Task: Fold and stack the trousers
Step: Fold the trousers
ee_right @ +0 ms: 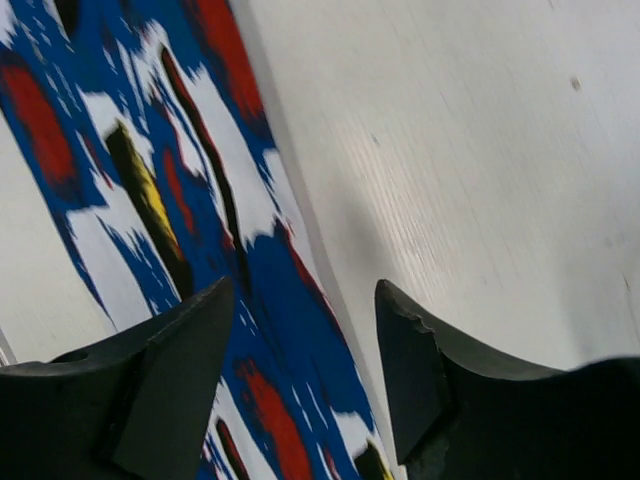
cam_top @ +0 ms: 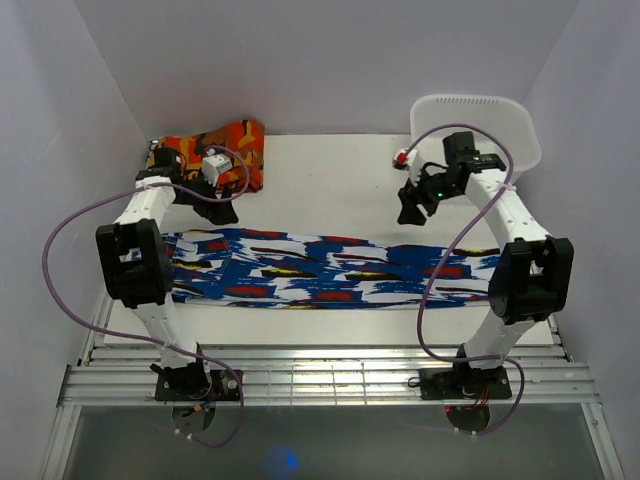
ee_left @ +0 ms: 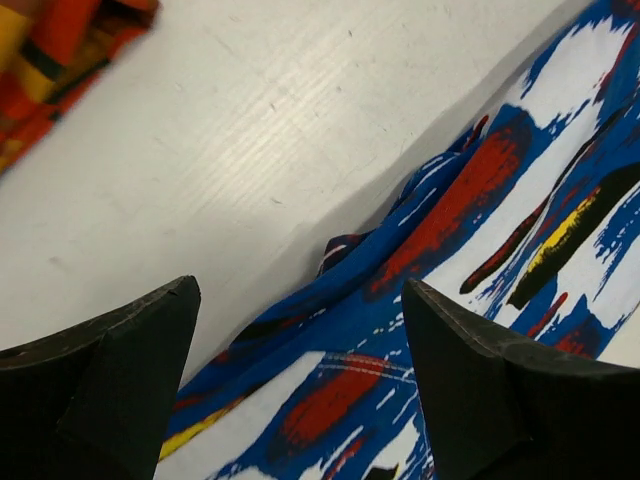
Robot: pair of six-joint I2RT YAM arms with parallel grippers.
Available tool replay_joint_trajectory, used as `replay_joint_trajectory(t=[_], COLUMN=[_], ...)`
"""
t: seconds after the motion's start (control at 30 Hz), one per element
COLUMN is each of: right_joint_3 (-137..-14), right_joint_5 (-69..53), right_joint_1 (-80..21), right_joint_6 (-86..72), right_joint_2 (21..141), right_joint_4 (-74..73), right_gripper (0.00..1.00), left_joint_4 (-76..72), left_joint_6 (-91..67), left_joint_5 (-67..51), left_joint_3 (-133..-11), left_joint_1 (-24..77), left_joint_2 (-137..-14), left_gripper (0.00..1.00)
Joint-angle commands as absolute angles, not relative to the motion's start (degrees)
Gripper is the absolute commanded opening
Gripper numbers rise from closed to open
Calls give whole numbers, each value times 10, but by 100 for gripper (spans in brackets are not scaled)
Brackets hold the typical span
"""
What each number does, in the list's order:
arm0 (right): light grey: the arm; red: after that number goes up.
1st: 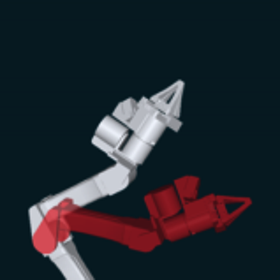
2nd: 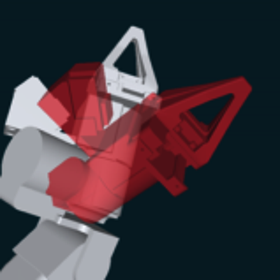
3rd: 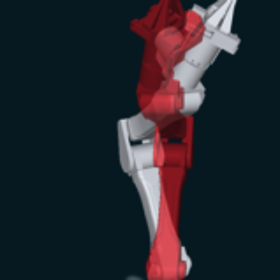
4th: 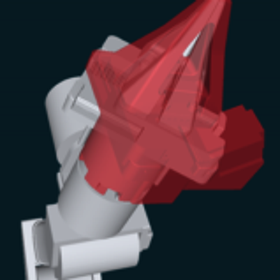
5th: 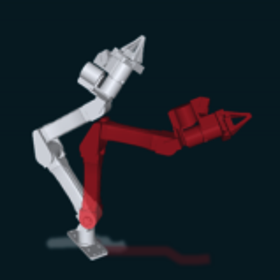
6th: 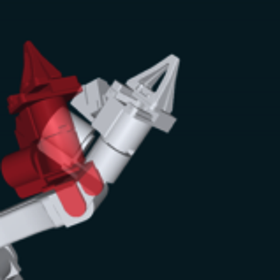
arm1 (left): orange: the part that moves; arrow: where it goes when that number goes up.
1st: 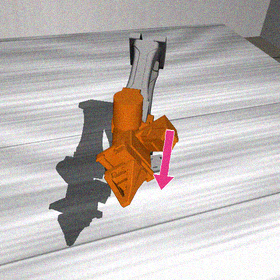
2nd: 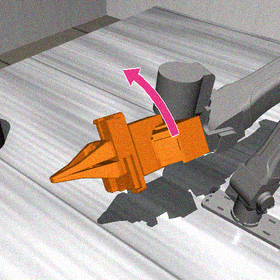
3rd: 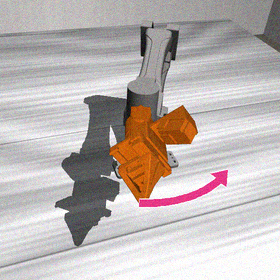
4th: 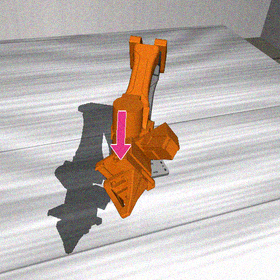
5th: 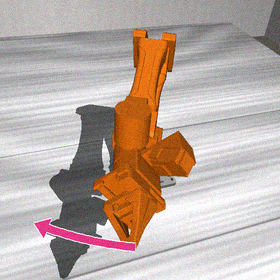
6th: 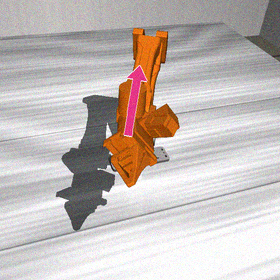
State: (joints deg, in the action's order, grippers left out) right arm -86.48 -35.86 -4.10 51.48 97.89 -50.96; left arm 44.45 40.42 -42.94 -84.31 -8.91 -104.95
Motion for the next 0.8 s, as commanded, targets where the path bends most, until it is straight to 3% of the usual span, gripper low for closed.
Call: replay_joint_trajectory(t=[0.0, 0.17, 0.23, 0.33, 0.43, 0.47, 0.5, 0.77], right_joint_3=[-857, -885, -898, -927, -935, -934, -933, -924], right_joint_5=[-415, -396, -393, -388, -383, -386, -387, -376], right_joint_1=[-103, -201, -234, -270, -295, -301, -305, -372], right_joint_6=[438, 411, 405, 392, 353, 333, 324, 294], right_joint_2=[989, 1033, 1066, 1106, 1126, 1128, 1133, 1159], right_joint_4=[-421, -354, -336, -323, -279, -251, -239, -172], right_gripper=[66, 72, 72, 70, 67, 67, 66, 70], left_joint_4=[462, 475, 465, 450, 435, 426, 418, 275], left_joint_6=[418, 448, 450, 466, 487, 497, 503, 533], left_joint_5=[-460, -468, -468, -475, -482, -479, -469, -388], left_joint_3=[-852, -817, -800, -771, -722, -707, -692, -494], left_joint_1=[-70, -41, -38, -38, -38, -37, -37, -19], left_joint_2=[-1098, -1115, -1113, -1080, -1024, -1008, -992, -861], left_gripper=[92, 86, 78, 56, 28, 4, 0, 0])
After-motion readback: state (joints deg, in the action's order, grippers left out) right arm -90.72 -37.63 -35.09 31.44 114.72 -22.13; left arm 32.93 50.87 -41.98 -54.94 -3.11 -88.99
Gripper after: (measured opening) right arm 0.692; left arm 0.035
